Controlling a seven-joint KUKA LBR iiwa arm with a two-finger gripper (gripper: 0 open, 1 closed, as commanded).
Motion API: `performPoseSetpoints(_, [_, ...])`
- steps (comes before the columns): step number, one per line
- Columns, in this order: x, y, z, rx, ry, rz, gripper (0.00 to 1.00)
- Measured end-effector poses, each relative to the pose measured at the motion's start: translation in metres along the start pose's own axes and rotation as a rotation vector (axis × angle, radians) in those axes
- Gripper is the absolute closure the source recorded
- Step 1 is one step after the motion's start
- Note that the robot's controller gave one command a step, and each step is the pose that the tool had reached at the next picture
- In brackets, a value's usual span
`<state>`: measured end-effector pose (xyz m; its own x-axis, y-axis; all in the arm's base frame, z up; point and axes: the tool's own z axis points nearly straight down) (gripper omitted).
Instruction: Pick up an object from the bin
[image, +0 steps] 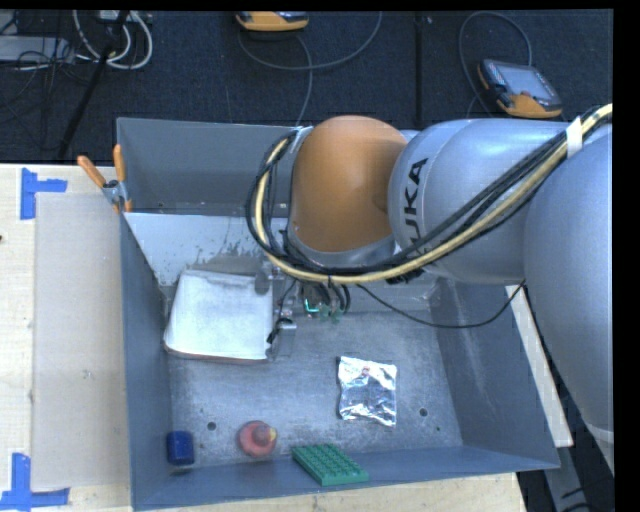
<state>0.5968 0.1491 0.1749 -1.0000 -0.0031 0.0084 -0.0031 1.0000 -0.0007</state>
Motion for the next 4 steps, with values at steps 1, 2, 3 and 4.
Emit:
performPoseSetpoints(1, [-0.008, 0.034, 0.103, -0.004, -0.013, 0.117, 0.0])
performPoseSetpoints(2, [-0.011, 0.095, 0.074, -0.005, -0.011, 0.224, 0.0])
performPoseSetpoints(3, [-0.011, 0.077, 0.06, -0.002, -0.008, 0.409, 0.0])
performPoseSetpoints(4, [-0.014, 0.066, 0.1, -0.011, -0.008, 0.437, 0.0])
